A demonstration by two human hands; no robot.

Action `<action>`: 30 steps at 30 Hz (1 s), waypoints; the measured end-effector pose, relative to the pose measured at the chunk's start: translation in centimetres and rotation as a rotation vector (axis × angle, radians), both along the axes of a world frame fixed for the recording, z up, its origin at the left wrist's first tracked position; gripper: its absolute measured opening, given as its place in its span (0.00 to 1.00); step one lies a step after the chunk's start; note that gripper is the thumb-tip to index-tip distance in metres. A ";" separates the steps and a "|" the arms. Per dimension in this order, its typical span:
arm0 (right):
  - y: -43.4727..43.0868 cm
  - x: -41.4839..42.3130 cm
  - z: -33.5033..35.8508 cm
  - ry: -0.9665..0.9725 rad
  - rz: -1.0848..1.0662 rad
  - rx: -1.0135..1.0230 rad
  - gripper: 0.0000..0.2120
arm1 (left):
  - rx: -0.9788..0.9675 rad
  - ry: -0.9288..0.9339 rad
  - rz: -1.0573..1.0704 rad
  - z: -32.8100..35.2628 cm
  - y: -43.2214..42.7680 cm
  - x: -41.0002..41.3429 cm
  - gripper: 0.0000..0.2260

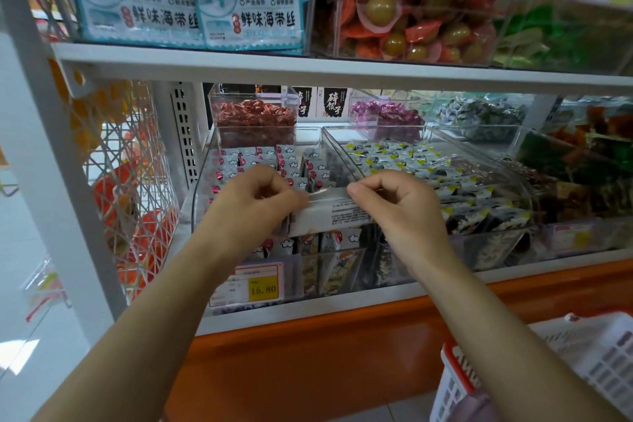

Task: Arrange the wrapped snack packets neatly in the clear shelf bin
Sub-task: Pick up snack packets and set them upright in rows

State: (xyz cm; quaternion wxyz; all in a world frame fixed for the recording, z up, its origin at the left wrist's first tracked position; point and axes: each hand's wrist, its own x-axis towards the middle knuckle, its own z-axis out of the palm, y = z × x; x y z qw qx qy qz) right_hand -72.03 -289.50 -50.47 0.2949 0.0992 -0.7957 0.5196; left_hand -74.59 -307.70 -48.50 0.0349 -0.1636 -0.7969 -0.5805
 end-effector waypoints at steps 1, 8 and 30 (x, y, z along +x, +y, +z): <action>0.0 0.0 0.0 0.005 0.012 0.004 0.08 | 0.002 0.001 0.002 0.0 -0.1 -0.1 0.09; 0.1 -0.1 0.0 -0.031 0.152 -0.067 0.04 | -0.099 0.107 0.064 -0.4 -0.7 -0.7 0.13; 2.5 -2.2 0.0 -0.114 -0.047 -0.594 0.09 | -1.397 0.259 -0.141 -3.1 3.9 -9.2 0.22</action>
